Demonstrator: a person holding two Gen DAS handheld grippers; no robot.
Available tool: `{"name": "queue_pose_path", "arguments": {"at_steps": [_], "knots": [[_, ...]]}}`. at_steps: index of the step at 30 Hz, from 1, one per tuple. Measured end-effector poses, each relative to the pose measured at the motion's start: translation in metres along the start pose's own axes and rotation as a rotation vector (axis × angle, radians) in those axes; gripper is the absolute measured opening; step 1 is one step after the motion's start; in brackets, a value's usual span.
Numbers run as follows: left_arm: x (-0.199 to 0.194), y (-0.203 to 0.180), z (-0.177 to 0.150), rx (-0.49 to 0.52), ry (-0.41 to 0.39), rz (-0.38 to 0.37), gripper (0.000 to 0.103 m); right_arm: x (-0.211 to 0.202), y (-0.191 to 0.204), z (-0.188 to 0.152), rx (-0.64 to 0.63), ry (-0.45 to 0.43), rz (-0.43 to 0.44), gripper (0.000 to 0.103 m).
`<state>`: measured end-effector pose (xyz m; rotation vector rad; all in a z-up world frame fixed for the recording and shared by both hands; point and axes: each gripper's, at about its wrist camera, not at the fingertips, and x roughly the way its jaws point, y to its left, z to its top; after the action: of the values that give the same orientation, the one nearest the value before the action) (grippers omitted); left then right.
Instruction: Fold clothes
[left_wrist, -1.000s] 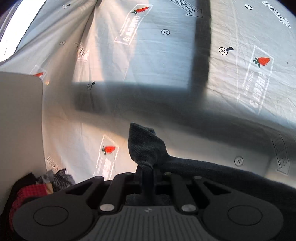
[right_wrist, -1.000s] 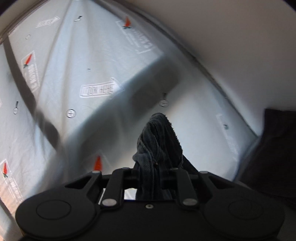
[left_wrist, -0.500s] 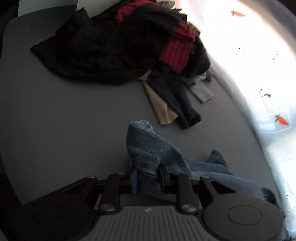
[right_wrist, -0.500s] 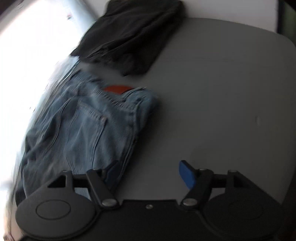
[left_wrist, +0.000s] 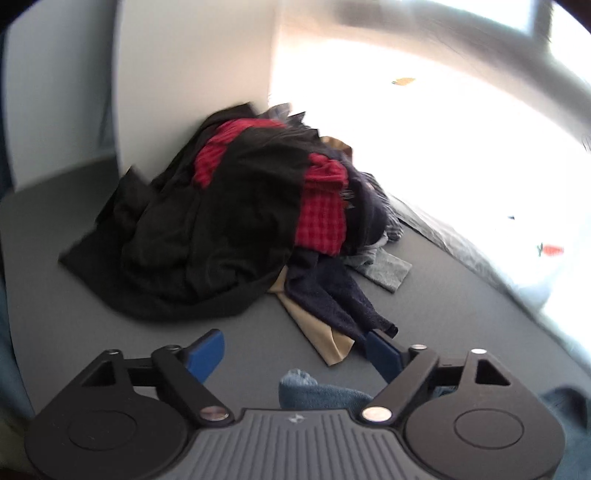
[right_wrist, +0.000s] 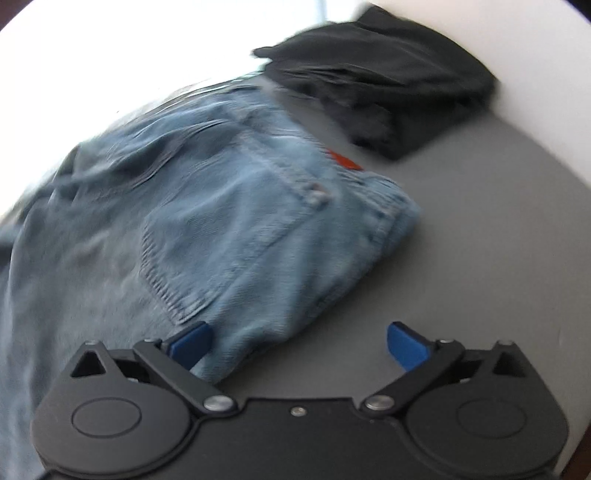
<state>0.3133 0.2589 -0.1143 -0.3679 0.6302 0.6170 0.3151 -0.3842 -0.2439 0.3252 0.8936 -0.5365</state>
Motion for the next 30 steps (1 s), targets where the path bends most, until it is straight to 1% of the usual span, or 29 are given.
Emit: {"name": "queue_pose_path", "arguments": {"at_steps": [1,4,7,9,11,14,15,17,18,20,21,25,28,29,30], "knots": [[0.001,-0.004,0.002,0.038,0.004,-0.010,0.089,0.002,0.005,0.000,-0.036,-0.007,0.003,0.103],[0.010,-0.018,0.009,0.141,0.005,-0.030,0.089,0.005,0.013,-0.001,-0.090,-0.018,0.001,0.103],[0.021,-0.038,0.010,0.268,-0.012,-0.025,0.090,0.010,0.014,-0.001,-0.068,-0.022,-0.001,0.103],[0.033,-0.049,0.009,0.315,0.008,-0.026,0.090,0.011,0.012,0.000,-0.062,-0.022,0.002,0.103],[0.046,-0.057,0.006,0.321,0.063,-0.030,0.090,0.013,0.013,0.000,-0.068,-0.022,0.003,0.103],[0.060,-0.066,-0.006,0.318,0.135,-0.062,0.090,0.012,0.010,0.002,-0.081,-0.019,-0.016,0.103],[0.064,-0.069,-0.012,0.325,0.160,-0.061,0.090,0.013,0.008,0.003,-0.083,-0.017,-0.042,0.103],[0.070,-0.074,-0.027,0.351,0.206,-0.053,0.090,0.012,0.001,0.005,-0.085,-0.017,-0.066,0.103],[0.072,-0.077,-0.036,0.370,0.224,-0.051,0.090,0.013,-0.004,0.006,-0.077,-0.012,-0.056,0.103],[0.072,-0.080,-0.053,0.397,0.250,-0.039,0.090,0.014,-0.010,0.007,-0.066,-0.002,-0.036,0.103],[0.071,-0.080,-0.060,0.395,0.266,-0.039,0.090,0.014,-0.012,0.008,-0.064,0.002,-0.026,0.103],[0.056,-0.078,-0.089,0.336,0.340,-0.090,0.090,0.014,-0.008,0.009,-0.102,0.004,-0.037,0.103],[0.052,-0.086,-0.117,0.395,0.408,-0.095,0.091,0.016,-0.009,0.010,-0.086,0.004,-0.031,0.103],[0.050,-0.089,-0.125,0.414,0.423,-0.097,0.091,0.018,-0.011,0.010,-0.068,0.007,-0.023,0.103],[0.046,-0.090,-0.130,0.423,0.420,-0.105,0.091,0.019,-0.014,0.010,-0.044,0.012,-0.012,0.103]]}}
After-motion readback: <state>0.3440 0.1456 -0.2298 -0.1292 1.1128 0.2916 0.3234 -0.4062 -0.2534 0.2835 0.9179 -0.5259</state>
